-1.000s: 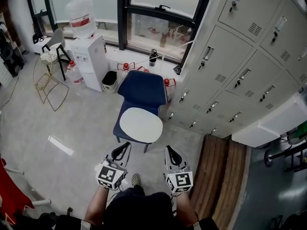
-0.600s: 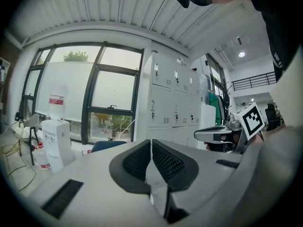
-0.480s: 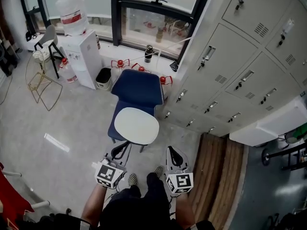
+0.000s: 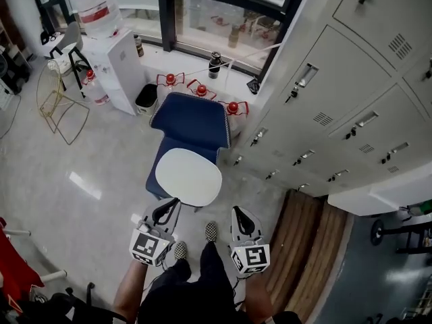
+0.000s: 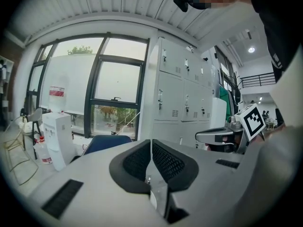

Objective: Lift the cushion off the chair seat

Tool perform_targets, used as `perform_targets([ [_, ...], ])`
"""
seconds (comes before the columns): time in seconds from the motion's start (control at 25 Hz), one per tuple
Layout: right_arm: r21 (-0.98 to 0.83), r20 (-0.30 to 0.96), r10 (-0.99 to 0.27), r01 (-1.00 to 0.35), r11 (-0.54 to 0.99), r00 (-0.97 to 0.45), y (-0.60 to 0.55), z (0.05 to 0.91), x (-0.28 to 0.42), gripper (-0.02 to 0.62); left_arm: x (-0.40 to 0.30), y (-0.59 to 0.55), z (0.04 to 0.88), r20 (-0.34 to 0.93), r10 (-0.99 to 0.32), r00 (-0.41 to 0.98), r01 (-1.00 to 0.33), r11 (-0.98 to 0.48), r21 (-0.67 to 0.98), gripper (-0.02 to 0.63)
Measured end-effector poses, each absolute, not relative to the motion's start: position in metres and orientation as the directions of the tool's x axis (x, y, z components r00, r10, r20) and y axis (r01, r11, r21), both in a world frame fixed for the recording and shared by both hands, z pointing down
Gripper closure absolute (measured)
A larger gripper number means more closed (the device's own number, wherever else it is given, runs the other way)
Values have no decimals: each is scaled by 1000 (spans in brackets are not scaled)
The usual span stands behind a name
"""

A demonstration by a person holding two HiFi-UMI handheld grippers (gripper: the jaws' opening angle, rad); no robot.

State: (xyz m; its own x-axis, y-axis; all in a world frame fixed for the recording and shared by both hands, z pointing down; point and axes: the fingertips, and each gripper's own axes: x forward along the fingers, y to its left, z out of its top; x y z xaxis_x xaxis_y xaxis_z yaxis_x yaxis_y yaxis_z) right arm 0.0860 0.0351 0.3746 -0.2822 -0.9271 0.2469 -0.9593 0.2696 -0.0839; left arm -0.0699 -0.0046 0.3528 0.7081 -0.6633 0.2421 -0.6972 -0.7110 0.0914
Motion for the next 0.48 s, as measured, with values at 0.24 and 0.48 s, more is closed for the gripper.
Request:
perform_targets([
  [0.24,-112,284,-902,-945,307,-327,-15,409,112,566,-42,-50,383,248,-690,680,-727,-679,104,578],
  [0.48,-107,333,-866,-927,359,-374,-46,459,122,566,-23,-75,431,287,-688,666,-738,-664,122,578],
])
